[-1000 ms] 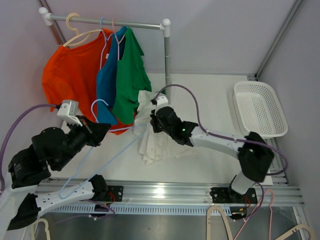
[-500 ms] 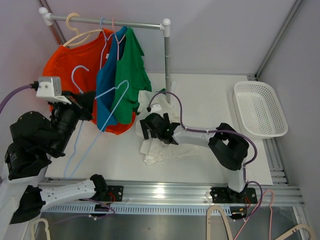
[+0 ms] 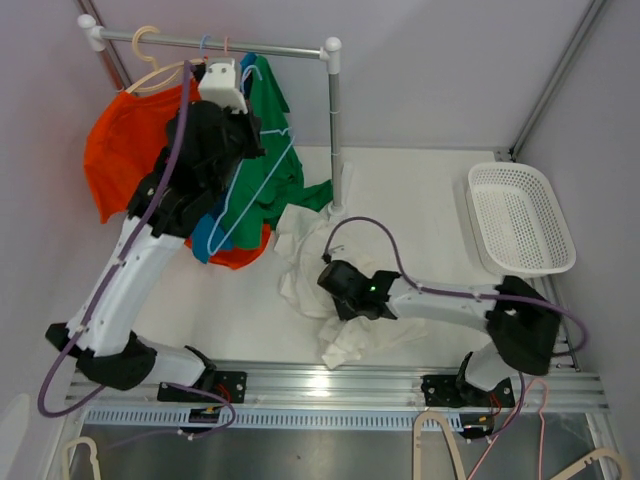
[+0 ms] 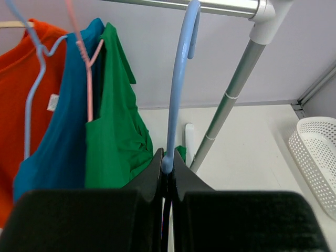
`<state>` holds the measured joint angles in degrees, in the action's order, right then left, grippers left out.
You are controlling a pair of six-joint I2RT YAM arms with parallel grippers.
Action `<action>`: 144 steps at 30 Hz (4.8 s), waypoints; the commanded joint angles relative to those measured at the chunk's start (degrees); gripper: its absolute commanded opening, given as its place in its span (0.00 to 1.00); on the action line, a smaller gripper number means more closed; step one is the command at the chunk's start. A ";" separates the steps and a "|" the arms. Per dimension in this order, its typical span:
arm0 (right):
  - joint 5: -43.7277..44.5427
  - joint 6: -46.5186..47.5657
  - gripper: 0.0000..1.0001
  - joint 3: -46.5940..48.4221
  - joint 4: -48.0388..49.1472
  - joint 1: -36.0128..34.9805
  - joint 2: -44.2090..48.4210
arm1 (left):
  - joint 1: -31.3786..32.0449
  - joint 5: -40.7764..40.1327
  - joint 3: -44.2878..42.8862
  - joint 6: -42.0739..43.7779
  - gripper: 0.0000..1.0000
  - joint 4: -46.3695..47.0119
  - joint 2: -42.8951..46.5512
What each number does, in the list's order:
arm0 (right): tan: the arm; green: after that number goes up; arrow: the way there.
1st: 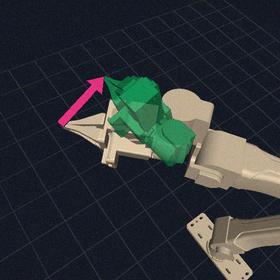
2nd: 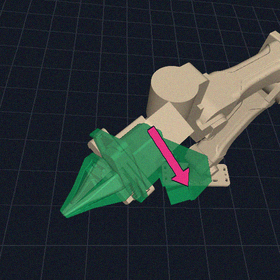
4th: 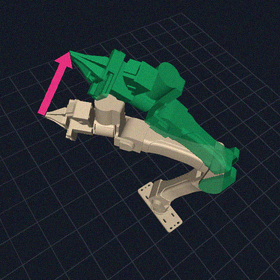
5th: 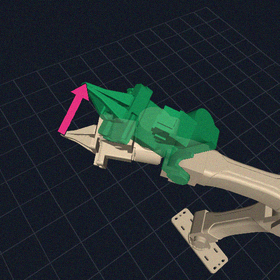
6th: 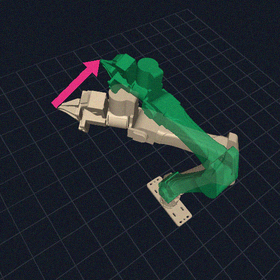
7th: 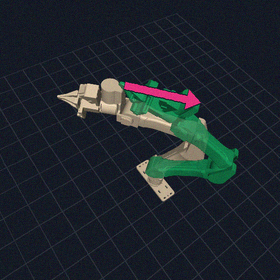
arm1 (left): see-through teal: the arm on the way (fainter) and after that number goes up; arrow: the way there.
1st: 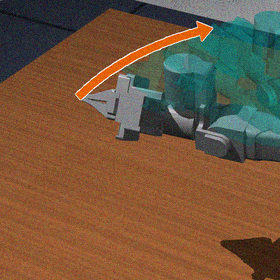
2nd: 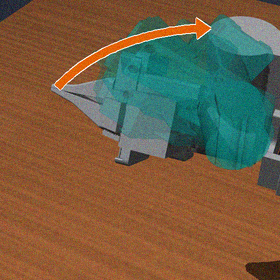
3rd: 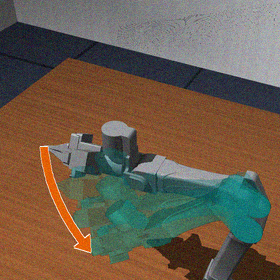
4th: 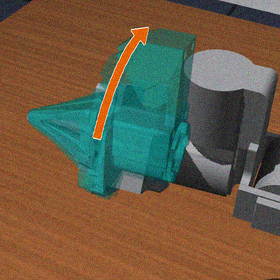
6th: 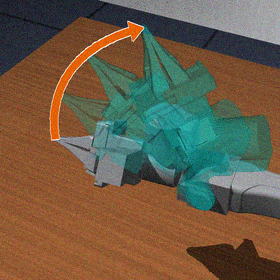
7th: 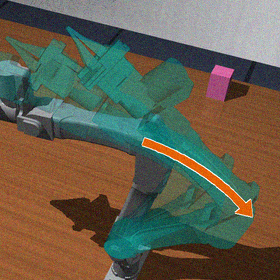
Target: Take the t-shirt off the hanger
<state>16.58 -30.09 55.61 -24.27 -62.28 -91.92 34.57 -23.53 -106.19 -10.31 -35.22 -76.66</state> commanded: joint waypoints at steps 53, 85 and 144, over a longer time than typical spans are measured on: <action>-25.99 12.25 0.99 49.43 -28.12 72.23 17.56 | -4.07 -2.48 -21.07 3.89 1.00 17.12 -28.37; 26.05 -17.73 0.91 5.82 -18.71 76.25 9.05 | -22.78 20.53 1.59 -7.01 1.00 10.94 -2.97; -41.72 21.65 1.00 15.85 6.32 38.23 27.14 | -5.57 -28.67 1.77 9.69 0.01 32.67 -3.68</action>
<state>-19.99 -11.16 72.38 -23.62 -17.91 -67.16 27.03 -44.64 -105.56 -2.46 -7.55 -84.49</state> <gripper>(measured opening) 0.993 0.017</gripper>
